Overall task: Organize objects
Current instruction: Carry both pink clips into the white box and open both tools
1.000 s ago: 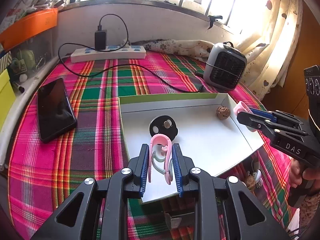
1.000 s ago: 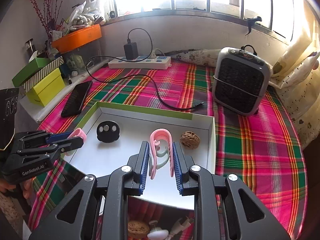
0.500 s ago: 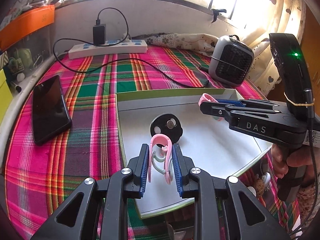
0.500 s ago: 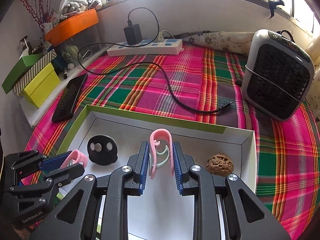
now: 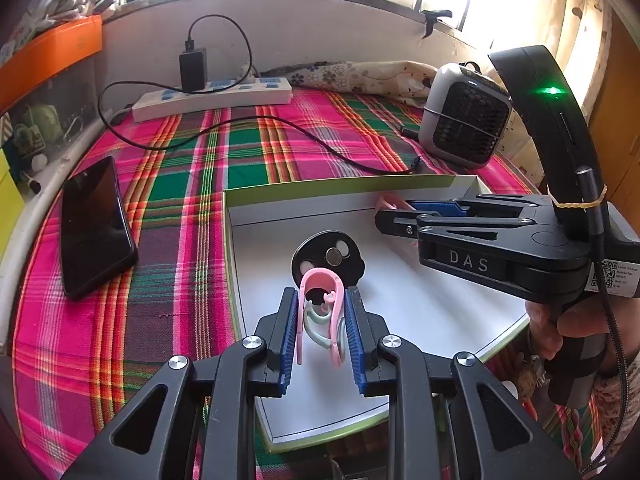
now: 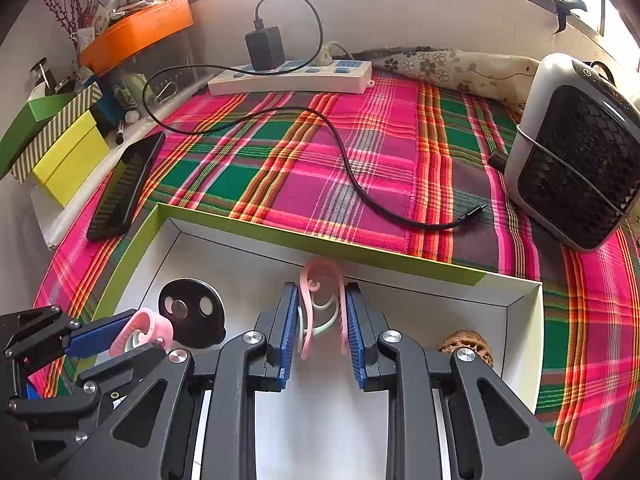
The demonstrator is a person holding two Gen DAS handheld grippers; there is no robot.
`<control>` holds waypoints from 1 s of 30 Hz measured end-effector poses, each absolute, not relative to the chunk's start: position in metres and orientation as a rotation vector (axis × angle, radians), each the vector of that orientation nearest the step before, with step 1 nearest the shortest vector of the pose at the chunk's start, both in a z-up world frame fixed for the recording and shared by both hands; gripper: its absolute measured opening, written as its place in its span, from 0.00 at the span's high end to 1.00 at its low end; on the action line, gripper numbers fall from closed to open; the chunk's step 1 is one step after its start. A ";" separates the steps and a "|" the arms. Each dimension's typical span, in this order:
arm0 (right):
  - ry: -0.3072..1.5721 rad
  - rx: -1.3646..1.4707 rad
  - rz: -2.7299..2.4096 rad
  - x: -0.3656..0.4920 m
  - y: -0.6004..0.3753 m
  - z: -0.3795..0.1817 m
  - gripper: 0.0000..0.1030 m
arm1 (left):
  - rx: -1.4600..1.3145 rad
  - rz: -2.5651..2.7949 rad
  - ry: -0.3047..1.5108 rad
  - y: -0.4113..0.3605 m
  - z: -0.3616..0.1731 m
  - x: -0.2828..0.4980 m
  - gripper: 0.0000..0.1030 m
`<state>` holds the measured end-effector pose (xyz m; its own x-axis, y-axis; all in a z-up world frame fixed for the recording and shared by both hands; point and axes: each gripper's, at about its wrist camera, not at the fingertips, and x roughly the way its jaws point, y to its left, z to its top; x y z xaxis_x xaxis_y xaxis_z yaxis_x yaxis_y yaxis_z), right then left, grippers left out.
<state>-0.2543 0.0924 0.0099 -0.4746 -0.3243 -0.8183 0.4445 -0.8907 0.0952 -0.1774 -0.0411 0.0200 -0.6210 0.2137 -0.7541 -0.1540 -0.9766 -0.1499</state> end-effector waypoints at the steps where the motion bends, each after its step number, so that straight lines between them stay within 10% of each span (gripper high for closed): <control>1: 0.184 1.277 -2.357 -0.255 0.092 0.009 0.77 | -1.247 2.653 -0.109 -0.041 0.020 -0.178 0.80; 21: 0.209 1.301 -2.370 -0.257 0.088 0.008 0.76 | -1.278 2.629 -0.042 -0.034 0.015 -0.180 0.79; 30: 0.175 1.280 -2.389 -0.254 0.092 0.013 0.59 | -1.274 2.625 -0.055 -0.035 0.016 -0.180 0.72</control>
<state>-0.2543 0.0923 0.0132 -0.4861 -0.3051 -0.8189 0.4214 -0.9028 0.0862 -0.1796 -0.0347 0.0163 -0.5987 0.2153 -0.7715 -0.1825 -0.9745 -0.1303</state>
